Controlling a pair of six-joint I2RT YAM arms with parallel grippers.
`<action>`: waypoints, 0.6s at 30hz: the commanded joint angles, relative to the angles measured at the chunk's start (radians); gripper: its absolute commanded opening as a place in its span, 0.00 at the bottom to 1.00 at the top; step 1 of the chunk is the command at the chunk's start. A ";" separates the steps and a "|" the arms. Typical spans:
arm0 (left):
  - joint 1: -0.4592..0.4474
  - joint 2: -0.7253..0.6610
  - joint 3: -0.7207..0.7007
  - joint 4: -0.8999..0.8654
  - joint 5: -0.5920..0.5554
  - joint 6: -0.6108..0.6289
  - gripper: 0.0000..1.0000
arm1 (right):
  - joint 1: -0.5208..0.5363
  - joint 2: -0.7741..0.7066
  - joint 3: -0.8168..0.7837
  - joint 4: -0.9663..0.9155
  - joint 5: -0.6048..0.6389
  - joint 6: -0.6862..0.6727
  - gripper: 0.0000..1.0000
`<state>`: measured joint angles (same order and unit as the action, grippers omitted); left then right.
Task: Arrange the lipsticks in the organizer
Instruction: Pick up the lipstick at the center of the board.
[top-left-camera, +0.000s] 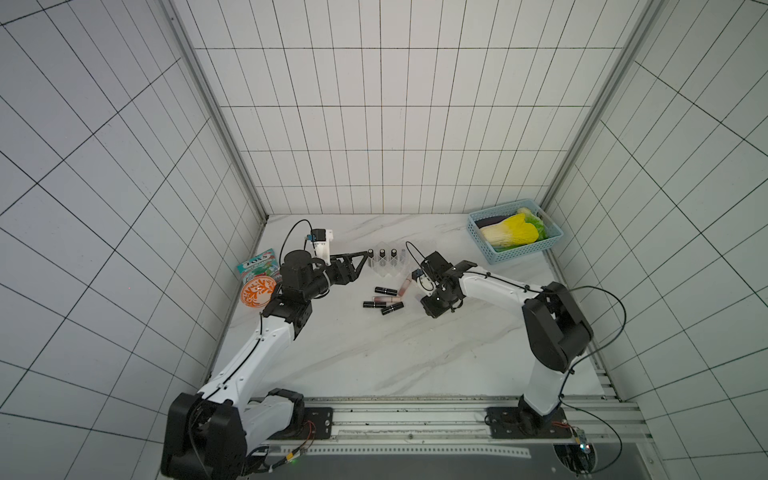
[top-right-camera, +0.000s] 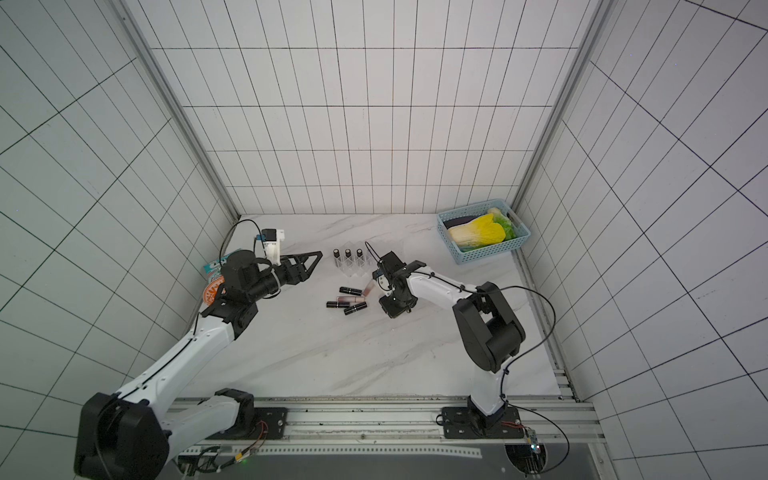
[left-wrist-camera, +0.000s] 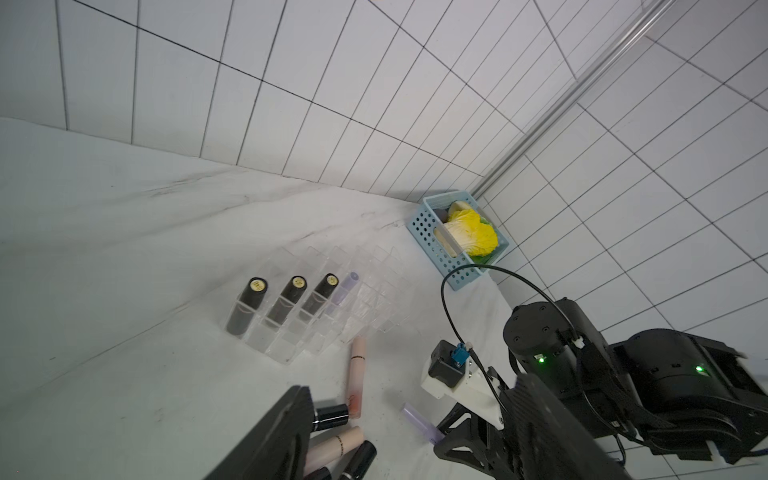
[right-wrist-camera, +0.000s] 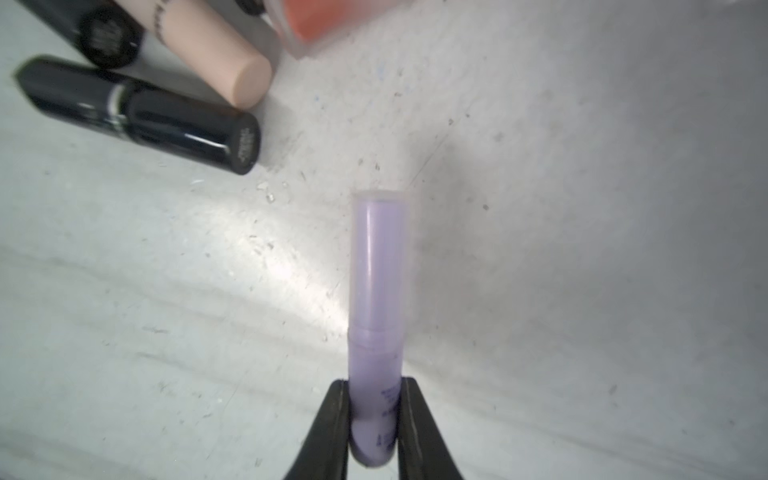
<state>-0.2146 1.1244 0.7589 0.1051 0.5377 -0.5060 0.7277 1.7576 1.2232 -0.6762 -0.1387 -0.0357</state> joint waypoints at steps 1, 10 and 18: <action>0.003 0.042 0.063 -0.022 0.211 -0.009 0.80 | -0.008 -0.144 -0.035 0.010 -0.016 0.047 0.19; -0.073 0.167 0.161 -0.020 0.503 -0.073 0.82 | -0.008 -0.343 -0.030 0.027 -0.159 0.088 0.19; -0.173 0.248 0.217 -0.058 0.505 -0.026 0.76 | 0.010 -0.399 0.002 0.041 -0.236 0.119 0.18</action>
<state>-0.3702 1.3468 0.9432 0.0608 1.0210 -0.5571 0.7280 1.3975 1.2076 -0.6491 -0.3241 0.0593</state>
